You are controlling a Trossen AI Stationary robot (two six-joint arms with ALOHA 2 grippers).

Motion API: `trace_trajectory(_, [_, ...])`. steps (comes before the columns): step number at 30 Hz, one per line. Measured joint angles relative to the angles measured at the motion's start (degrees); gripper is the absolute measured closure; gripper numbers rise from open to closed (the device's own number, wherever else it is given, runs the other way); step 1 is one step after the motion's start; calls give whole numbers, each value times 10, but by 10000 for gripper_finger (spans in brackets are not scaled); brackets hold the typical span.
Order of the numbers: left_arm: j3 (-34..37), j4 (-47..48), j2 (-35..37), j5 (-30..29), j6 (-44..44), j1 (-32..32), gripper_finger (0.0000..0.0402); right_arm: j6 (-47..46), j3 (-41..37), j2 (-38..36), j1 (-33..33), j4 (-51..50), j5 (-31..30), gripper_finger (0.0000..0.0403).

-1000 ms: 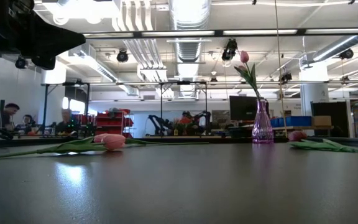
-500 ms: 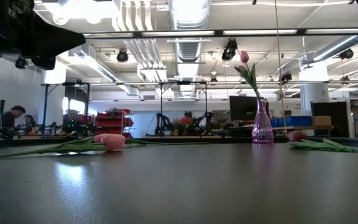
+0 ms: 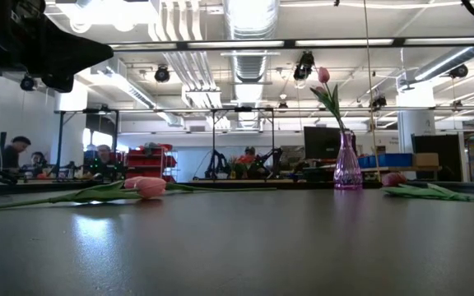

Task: Sort flowers into vase by color
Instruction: Put the violet flower into the green vase

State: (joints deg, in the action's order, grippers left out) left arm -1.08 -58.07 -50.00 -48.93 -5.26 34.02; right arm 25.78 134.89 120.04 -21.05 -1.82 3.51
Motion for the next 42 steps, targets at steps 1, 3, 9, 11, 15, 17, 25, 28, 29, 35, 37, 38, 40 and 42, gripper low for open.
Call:
trace_trajectory(1, [0,0,0,0,0,0,402,4,0,2,0,1,1,390])
trace_trajectory(3, [0,0,-1,0,0,0,402,10,0,8,0,12,2,390])
trace_trajectory(9, [0,-1,-3,0,2,0,402,14,-1,19,1,10,14,390])
trace_trajectory(11, [0,0,-4,1,3,0,402,16,-2,23,1,11,15,390])
trace_trajectory(15, [0,-1,-4,20,3,0,402,26,-2,25,1,4,13,390])
trace_trajectory(17, [-3,-4,-1,21,3,0,402,40,-2,21,3,-2,10,390])
trace_trajectory(25, [-83,75,0,35,-32,0,401,114,0,-30,20,-30,5,390])
trace_trajectory(28, [-132,149,2,35,-33,0,394,130,1,-52,32,-44,7,390])
trace_trajectory(29, [-151,170,2,35,-33,0,389,131,1,-57,36,-49,11,390])
trace_trajectory(35, [-256,313,10,58,-65,-2,348,127,1,-83,50,-78,15,390])
trace_trajectory(37, [-289,380,19,95,-64,-5,333,128,1,-85,52,-85,15,390])
trace_trajectory(38, [-303,416,25,110,-63,-6,326,126,1,-86,51,-91,15,390])
trace_trajectory(40, [-327,476,40,137,-59,-10,313,123,1,-86,51,-98,21,390])
trace_trajectory(42, [-343,525,58,160,-51,-16,302,122,1,-87,51,-106,30,390])
